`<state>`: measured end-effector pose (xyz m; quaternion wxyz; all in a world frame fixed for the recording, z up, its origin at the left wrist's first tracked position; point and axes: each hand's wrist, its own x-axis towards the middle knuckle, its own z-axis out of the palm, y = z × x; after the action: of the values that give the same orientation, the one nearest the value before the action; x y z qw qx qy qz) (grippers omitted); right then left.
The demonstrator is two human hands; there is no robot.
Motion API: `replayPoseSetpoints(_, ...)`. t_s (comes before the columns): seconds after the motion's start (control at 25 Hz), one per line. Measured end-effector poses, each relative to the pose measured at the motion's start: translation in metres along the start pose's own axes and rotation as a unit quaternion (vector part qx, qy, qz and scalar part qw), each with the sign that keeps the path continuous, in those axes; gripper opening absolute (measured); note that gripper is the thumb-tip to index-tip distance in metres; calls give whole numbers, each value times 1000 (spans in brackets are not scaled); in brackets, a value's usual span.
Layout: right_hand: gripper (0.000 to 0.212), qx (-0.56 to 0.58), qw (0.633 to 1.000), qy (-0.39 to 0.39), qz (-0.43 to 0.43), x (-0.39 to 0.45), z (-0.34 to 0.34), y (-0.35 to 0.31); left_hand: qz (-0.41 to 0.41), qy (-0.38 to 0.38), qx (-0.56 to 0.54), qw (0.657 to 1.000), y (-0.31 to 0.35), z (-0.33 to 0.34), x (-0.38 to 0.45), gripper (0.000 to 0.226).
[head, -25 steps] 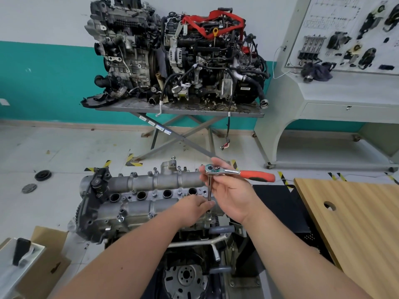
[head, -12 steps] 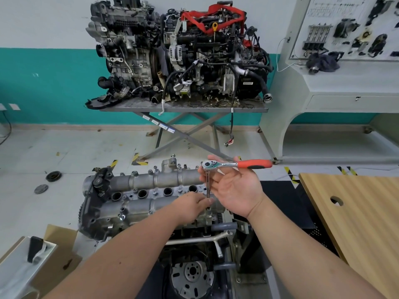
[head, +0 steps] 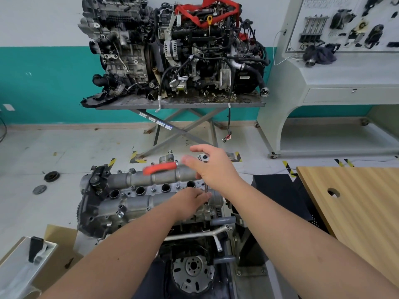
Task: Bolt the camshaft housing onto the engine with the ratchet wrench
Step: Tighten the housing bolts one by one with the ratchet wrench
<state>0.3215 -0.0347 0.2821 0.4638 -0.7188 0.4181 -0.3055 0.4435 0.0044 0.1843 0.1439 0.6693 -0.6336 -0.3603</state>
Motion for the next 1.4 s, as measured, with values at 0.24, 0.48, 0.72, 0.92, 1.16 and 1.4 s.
replayPoseSetpoints(0.24, 12, 302, 942, 1, 149, 2, 1, -13, 12, -1, 14, 1000, -1, 0, 3, 51)
replayPoseSetpoints(0.48, 26, 505, 851, -51, 132, -10, -12, 6, 20, -6, 9, 1000, -4, 0, 5, 52)
replayPoseSetpoints(0.72, 37, 381, 918, -113, 7, -24, -11, 31, 27, -10, -2, 1000, -2, -2, 3, 47)
replayPoseSetpoints(0.92, 39, 180, 978, -107, 10, -20, -23, 41, 29, -12, -3, 1000, -1, -2, 1, 46)
replayPoseSetpoints(1.16, 39, 434, 873, -212, 69, -19, -31, 50, 31, -9, -2, 999, 0, -2, 2, 47)
replayPoseSetpoints(1.4, 49, 220, 955, -195, 39, -12, -31, 28, 43, -39, -23, 998, -2, -2, 3, 40)
